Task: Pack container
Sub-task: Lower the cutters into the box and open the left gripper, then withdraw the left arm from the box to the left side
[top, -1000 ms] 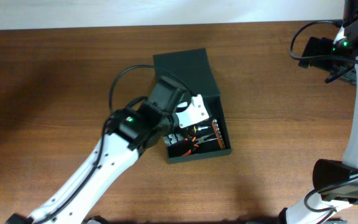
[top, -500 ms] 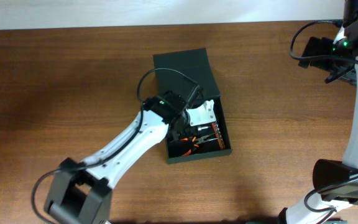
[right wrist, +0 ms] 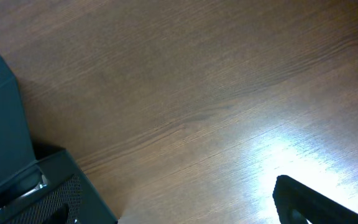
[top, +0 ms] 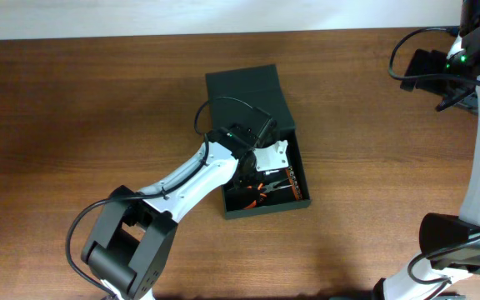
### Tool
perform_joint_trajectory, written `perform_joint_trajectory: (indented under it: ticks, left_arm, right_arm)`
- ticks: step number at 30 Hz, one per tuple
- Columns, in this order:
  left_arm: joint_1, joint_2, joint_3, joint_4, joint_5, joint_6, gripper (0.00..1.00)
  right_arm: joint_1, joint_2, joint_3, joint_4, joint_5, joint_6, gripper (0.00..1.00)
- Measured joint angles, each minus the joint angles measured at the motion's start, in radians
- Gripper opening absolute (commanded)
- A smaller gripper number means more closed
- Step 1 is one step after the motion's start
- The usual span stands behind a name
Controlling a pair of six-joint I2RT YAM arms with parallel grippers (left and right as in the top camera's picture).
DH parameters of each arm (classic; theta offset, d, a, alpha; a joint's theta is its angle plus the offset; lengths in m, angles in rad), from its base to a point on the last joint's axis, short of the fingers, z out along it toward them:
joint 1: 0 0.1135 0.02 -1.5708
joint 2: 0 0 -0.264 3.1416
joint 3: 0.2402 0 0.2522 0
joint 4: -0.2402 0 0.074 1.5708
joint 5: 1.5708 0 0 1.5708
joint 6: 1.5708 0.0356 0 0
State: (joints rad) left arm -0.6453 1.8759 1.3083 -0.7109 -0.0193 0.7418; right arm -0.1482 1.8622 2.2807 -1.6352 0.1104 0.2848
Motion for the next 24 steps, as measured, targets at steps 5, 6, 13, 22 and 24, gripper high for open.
perform_joint_trajectory:
  ticks: [5, 6, 13, 22, 24]
  left_arm:
    - [0.000, 0.000, 0.000, 0.014, -0.008, -0.007, 0.41]
    - [0.000, 0.000, 0.000, 0.016, -0.008, -0.012, 0.44]
    - [0.000, 0.000, 0.001, 0.019, -0.009, -0.072, 0.38]
    - [0.000, -0.023, 0.117, -0.083, -0.015, -0.226, 0.30]
    - [0.000, -0.057, 0.166, -0.117, -0.016, -0.265, 0.31]
  right_arm:
    - [0.000, 0.000, 0.000, 0.000, 0.000, 0.000, 0.99]
    - [0.000, 0.000, 0.000, 0.000, 0.000, -0.001, 0.99]
    - [0.000, 0.000, 0.000, 0.000, 0.000, 0.000, 0.99]
    - [0.000, 0.000, 0.000, 0.000, 0.000, 0.000, 0.99]
    - [0.000, 0.000, 0.000, 0.000, 0.000, 0.000, 0.99]
